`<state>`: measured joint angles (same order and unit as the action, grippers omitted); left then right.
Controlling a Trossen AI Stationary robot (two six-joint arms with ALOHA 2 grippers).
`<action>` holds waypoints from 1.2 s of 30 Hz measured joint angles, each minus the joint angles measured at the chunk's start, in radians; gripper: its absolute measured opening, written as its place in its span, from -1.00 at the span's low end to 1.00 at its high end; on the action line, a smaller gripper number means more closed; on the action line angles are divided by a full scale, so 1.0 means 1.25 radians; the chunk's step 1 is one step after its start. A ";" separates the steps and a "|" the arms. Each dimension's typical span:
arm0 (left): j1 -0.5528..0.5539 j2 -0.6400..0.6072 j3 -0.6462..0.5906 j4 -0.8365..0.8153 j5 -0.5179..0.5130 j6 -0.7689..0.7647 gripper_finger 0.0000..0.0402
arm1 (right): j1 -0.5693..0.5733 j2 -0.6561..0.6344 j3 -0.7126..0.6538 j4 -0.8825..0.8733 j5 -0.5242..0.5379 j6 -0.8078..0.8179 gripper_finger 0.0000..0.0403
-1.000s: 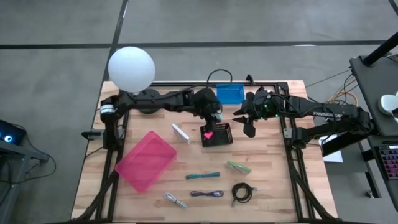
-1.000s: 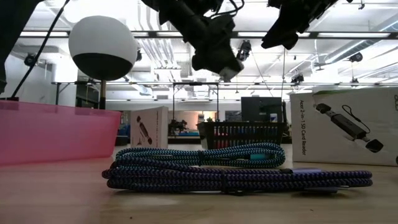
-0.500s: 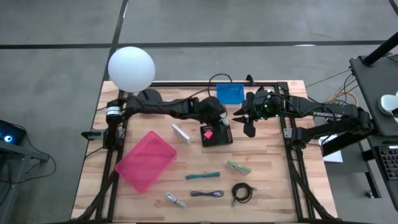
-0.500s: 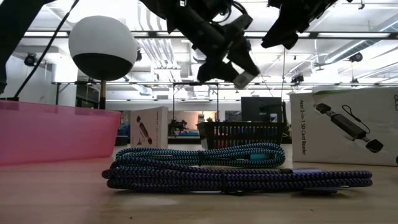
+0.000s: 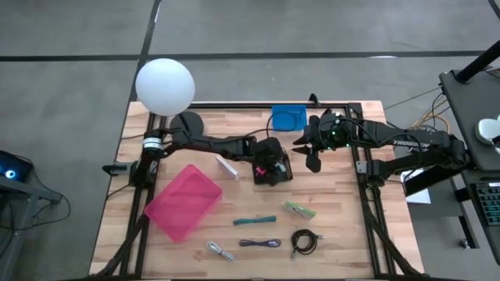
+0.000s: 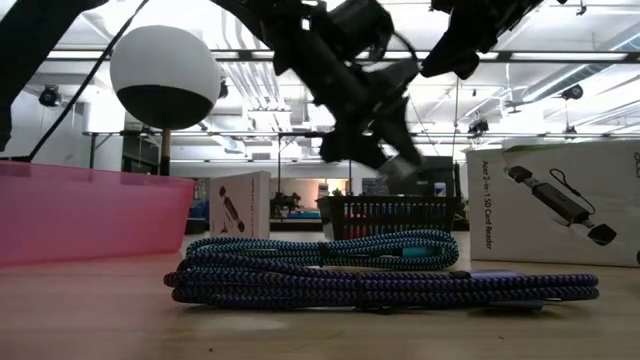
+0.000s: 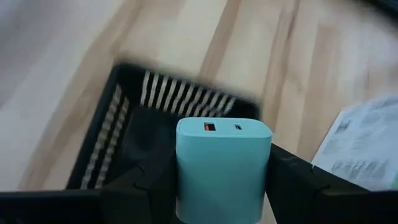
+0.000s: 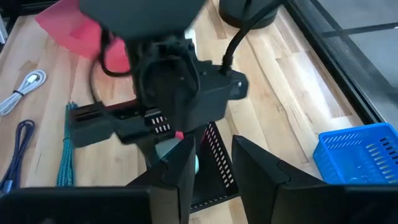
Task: Pick and place items into bin
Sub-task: Put the light blue charger adapter into the black bin, then put the left white box into the blue bin
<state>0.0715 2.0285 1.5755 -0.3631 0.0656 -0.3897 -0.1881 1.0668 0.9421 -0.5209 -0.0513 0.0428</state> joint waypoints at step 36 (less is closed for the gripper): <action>-0.002 -0.007 -0.028 0.011 0.009 -0.038 0.34 | 0.000 0.000 0.000 0.000 0.000 -0.001 -0.57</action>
<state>0.0692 2.0203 1.5406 -0.3489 0.0769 -0.4375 -0.1879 1.0672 0.9421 -0.5209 -0.0513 0.0414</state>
